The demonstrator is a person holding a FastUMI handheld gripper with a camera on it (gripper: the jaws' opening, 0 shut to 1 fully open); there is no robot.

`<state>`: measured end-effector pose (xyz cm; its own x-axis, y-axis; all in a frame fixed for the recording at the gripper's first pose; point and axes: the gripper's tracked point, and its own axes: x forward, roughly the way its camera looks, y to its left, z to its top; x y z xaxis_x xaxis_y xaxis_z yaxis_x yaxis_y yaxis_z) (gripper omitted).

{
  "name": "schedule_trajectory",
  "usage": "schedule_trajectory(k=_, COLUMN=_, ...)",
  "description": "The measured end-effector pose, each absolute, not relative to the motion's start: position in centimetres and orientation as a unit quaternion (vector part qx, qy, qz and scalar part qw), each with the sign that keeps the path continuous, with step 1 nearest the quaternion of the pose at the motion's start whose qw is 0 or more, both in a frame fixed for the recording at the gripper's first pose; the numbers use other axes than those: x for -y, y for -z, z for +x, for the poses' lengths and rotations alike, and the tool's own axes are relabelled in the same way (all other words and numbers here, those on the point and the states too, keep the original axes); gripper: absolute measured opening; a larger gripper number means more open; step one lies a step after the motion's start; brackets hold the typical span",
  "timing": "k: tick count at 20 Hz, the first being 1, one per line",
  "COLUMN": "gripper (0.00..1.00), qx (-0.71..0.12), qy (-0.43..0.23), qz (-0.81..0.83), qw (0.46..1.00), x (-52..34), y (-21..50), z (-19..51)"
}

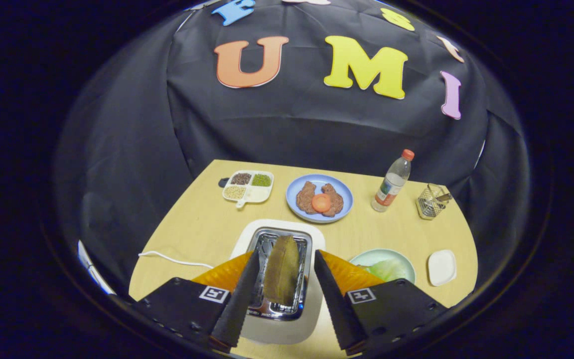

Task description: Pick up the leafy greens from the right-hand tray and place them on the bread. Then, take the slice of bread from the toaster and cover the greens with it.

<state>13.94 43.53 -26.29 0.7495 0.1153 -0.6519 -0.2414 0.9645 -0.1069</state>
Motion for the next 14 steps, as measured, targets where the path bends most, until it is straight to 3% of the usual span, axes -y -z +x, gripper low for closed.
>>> schedule_trajectory(k=3, gripper=0.69, qx=-0.37, qy=-0.081, qz=-0.095, qw=0.921, x=-43.6, y=28.1, z=14.3)
schedule_trajectory(k=7, gripper=0.37, qx=-0.385, qy=-0.058, qz=-0.104, qw=0.915, x=-42.2, y=28.8, z=14.7)
schedule_trajectory(k=8, gripper=0.19, qx=-0.386, qy=-0.062, qz=-0.099, qw=0.915, x=-42.2, y=28.9, z=14.5)
schedule_trajectory(k=10, gripper=0.14, qx=-0.388, qy=-0.078, qz=-0.091, qw=0.914, x=-42.4, y=28.4, z=14.2)
schedule_trajectory(k=14, gripper=0.13, qx=-0.372, qy=-0.104, qz=-0.071, qw=0.92, x=-42.5, y=25.8, z=13.7)
